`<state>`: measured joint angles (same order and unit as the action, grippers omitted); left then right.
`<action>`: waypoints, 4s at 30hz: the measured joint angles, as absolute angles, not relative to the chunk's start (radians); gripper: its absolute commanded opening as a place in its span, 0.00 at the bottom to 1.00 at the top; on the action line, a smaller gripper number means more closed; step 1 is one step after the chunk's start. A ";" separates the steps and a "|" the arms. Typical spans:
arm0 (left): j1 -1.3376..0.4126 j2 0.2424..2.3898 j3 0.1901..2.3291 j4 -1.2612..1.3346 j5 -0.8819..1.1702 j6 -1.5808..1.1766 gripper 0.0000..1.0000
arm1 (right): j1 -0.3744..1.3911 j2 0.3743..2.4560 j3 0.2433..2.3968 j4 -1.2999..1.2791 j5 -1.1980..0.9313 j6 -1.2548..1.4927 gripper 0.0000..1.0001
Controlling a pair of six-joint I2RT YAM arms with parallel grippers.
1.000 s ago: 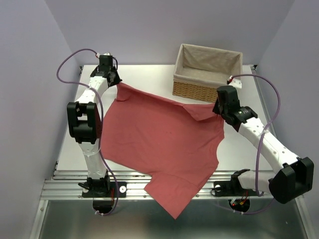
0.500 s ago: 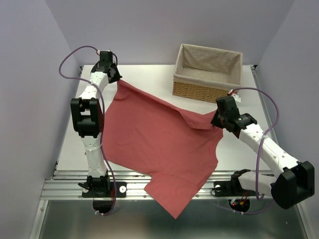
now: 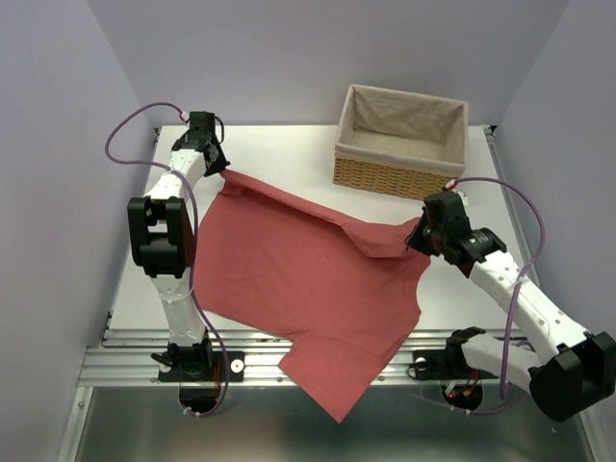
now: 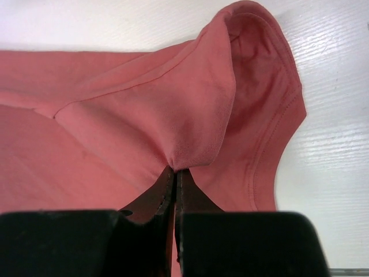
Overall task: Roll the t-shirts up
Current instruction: Fold the T-shirt at the center of the board.
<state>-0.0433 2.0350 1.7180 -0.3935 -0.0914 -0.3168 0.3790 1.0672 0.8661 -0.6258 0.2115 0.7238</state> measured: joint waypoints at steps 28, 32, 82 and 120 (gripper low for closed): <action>-0.023 1.868 1.415 -0.350 -0.192 -0.337 0.00 | 0.408 0.935 0.672 -0.657 0.027 0.841 0.01; -0.022 1.841 1.401 -0.353 -0.197 -0.336 0.00 | 0.419 0.935 0.682 -0.685 0.002 0.830 0.01; -0.172 1.934 1.370 -0.319 -0.005 -0.428 0.42 | 0.220 1.380 0.682 -0.364 0.080 0.751 0.54; -0.175 1.695 1.305 -0.373 0.027 -0.414 0.40 | 0.569 1.135 0.770 -0.464 0.088 0.570 0.63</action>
